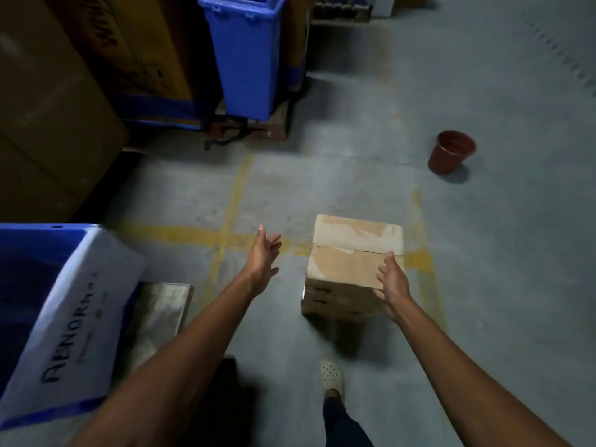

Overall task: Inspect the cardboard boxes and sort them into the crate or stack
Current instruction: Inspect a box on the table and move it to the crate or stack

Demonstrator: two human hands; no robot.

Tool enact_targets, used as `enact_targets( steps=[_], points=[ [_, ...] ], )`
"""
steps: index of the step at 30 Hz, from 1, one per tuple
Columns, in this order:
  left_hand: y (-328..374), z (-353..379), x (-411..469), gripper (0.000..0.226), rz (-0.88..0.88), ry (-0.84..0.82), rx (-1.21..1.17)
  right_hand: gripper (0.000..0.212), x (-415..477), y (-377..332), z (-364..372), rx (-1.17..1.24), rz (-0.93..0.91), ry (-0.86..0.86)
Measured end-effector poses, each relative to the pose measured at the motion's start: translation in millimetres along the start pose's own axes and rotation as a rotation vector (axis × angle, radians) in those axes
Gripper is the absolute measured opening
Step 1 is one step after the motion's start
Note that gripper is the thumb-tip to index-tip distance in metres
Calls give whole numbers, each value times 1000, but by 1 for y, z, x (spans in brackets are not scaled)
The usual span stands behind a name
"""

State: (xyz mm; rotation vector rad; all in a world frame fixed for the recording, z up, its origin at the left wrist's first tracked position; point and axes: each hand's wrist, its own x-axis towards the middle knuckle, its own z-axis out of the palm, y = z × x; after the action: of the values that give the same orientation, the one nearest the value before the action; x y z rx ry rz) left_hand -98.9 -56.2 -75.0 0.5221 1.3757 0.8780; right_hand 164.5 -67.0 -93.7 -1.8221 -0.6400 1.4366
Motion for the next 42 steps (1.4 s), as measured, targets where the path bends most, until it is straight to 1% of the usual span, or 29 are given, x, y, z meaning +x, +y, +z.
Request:
enact_targets(
  steps=[5, 9, 13, 17, 20, 22, 24, 27, 28, 32, 34, 37, 39, 40, 42],
  points=[
    [-25, 45, 72, 81, -116, 82, 97, 62, 75, 7, -40, -2, 139, 34],
    [-52, 67, 116, 77, -172, 178, 160, 65, 147, 43, -65, -60, 198, 58],
    [-78, 80, 146, 71, -233, 314, 185, 69, 162, 47, -71, -138, 313, 109],
    [-96, 96, 161, 64, -284, 307, 95, 57, 172, 55, -72, -116, 418, 68],
    [-94, 104, 154, 60, -277, 281, 83, 43, 167, 47, -77, -148, 409, 40],
    [-92, 102, 145, 56, -241, 248, 86, 36, 163, 39, -82, -189, 374, 57],
    [-90, 97, 129, 47, -187, 257, 103, 36, 154, 30, -87, -260, 271, 68],
    [-87, 82, 104, 34, -25, 299, 188, 47, 135, 14, -88, -314, 94, 1],
    [-85, 77, 92, 33, 15, 318, 190, 52, 125, 8, -87, -314, 56, -21],
    [-82, 61, 29, 33, 145, 391, 71, 71, 78, -7, -73, -345, -84, -90],
    [-87, 50, -6, 34, 200, 446, 31, 65, 48, -7, -61, -414, -150, -84],
    [-95, 31, -68, 38, 281, 520, -18, 56, -11, -5, -41, -548, -268, -21],
    [-98, 16, -114, 33, 325, 576, -6, 57, -52, -3, -28, -587, -340, 12],
    [-100, 7, -137, 30, 337, 616, 2, 60, -71, -2, -23, -594, -367, 3],
    [-105, -13, -182, 34, 357, 687, -20, 65, -108, 0, -13, -609, -407, -54]
  ],
)
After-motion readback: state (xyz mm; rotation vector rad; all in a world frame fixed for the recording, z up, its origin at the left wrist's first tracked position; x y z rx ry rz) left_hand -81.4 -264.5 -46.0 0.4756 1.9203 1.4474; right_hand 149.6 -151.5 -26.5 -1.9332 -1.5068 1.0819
